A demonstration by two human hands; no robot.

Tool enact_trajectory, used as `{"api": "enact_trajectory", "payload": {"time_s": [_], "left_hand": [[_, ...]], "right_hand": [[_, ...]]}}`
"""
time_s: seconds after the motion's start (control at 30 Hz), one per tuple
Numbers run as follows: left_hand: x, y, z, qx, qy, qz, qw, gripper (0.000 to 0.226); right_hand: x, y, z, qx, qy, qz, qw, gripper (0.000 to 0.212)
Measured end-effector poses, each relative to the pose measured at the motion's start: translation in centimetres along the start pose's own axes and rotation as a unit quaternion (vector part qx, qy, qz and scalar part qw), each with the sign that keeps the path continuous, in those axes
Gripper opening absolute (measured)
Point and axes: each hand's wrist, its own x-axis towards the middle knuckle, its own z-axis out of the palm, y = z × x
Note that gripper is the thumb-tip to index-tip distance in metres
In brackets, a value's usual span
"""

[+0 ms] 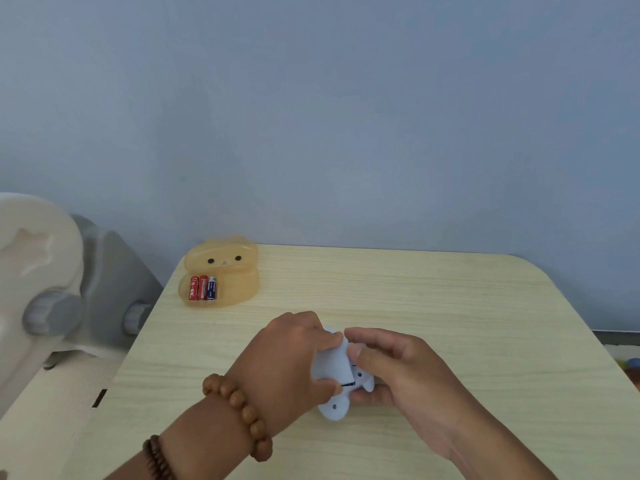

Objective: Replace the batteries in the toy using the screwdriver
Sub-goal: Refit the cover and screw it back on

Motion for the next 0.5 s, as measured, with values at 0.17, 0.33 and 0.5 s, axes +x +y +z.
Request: {"api": "enact_trajectory", "payload": {"time_s": [0.17, 0.33, 0.5], "left_hand": [[0.0, -0.1, 0.1, 0.015, -0.02, 0.0, 1.0, 0.051], [0.1, -0.4, 0.1, 0.001, -0.015, 0.002, 1.0, 0.051], [-0.2, -1.3, 0.2, -0.048, 0.003, -0.007, 0.999, 0.058]], "right_hand": [[0.0, 0.1, 0.2, -0.006, 0.007, -0.008, 1.0, 0.026], [0.2, 0.3, 0.1, -0.01, 0.011, -0.015, 1.0, 0.026], [0.4, 0.6, 0.0, -0.013, 0.013, -0.023, 1.0, 0.027]]}}
